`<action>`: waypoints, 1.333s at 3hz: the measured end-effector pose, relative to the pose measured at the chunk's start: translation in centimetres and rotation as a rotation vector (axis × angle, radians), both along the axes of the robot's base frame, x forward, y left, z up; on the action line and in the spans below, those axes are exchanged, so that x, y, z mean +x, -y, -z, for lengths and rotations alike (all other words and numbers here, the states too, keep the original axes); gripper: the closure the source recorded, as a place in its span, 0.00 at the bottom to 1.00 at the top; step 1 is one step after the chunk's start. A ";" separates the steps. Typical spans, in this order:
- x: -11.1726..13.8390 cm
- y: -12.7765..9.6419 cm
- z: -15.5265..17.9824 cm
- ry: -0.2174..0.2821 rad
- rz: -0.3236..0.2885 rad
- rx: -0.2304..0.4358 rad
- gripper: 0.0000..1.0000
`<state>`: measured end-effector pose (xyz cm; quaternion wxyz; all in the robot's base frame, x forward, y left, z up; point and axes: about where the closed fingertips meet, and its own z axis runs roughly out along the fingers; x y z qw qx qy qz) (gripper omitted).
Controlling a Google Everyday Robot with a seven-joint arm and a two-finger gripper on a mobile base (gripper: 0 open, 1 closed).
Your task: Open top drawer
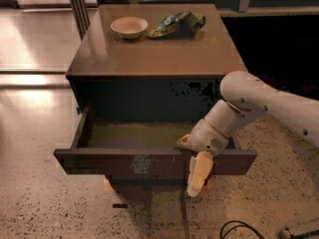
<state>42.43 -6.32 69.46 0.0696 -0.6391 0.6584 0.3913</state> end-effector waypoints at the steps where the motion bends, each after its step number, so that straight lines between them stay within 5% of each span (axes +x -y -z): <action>1: -1.3 -0.4 0.3 -0.015 -0.016 -0.015 0.00; 4: -4.9 -1.4 -0.2 -0.048 -0.054 -0.027 0.00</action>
Offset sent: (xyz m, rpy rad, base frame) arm -0.0819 0.0153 0.0013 -0.0332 0.0505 0.0450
